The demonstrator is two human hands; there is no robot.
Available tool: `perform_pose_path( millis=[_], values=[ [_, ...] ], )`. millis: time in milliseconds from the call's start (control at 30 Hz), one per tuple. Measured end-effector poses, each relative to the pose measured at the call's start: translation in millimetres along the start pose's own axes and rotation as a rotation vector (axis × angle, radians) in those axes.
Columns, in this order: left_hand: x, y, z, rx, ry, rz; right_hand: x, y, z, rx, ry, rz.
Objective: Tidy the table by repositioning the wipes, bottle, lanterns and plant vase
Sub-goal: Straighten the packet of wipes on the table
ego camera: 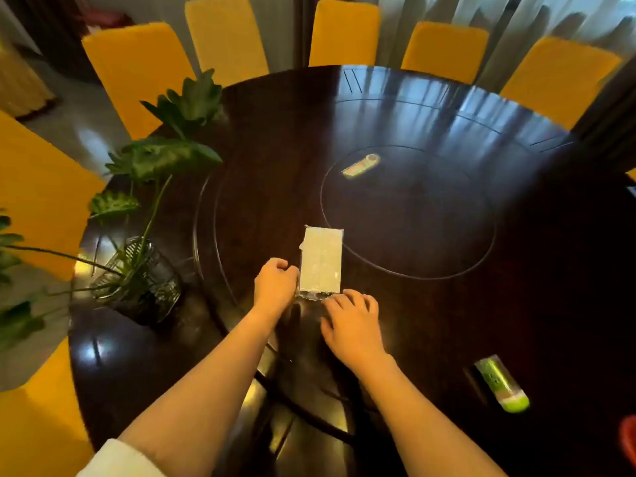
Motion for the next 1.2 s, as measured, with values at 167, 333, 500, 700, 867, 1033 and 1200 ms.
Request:
perform_pose_path(
  millis=[167, 333, 500, 700, 867, 1033, 1200],
  values=[
    [-27.6, -0.5, -1.5, 0.057, -0.004, -0.01, -47.3, 26.0, -16.9, 0.101, -0.088, -0.052],
    [-48.1, -0.7, -7.0, 0.056, 0.012, -0.007, -69.0, 46.4, -19.8, 0.271, -0.21, -0.03],
    [-58.5, -0.3, -13.9, 0.088, 0.002, -0.01, -76.7, 58.8, -19.3, 0.352, -0.282, -0.036],
    [-61.6, 1.7, -16.4, 0.123, -0.02, -0.037, -87.9, 53.9, -14.9, 0.26, -0.206, 0.004],
    [-61.3, -1.1, -10.5, 0.147, -0.022, -0.01, -101.9, 20.3, -22.5, -0.016, 0.048, 0.227],
    [-55.2, 2.6, 3.2, 0.423, -0.136, -0.072, -105.8, -8.7, -29.5, -0.802, 0.522, 0.493],
    [-48.0, 11.0, 13.3, 0.82, -0.295, -0.25, -92.9, 10.2, -42.4, -1.706, 0.949, 0.548]
  ],
)
Point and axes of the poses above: each hand's wrist, its own x-axis away from the middle knuckle, its own y-axis out of the palm, z = x × y, the point moved 2 cm from there along -x, towards the middle knuckle, and after that the axes turned 7 degrees about z, right-handed, at the moved point
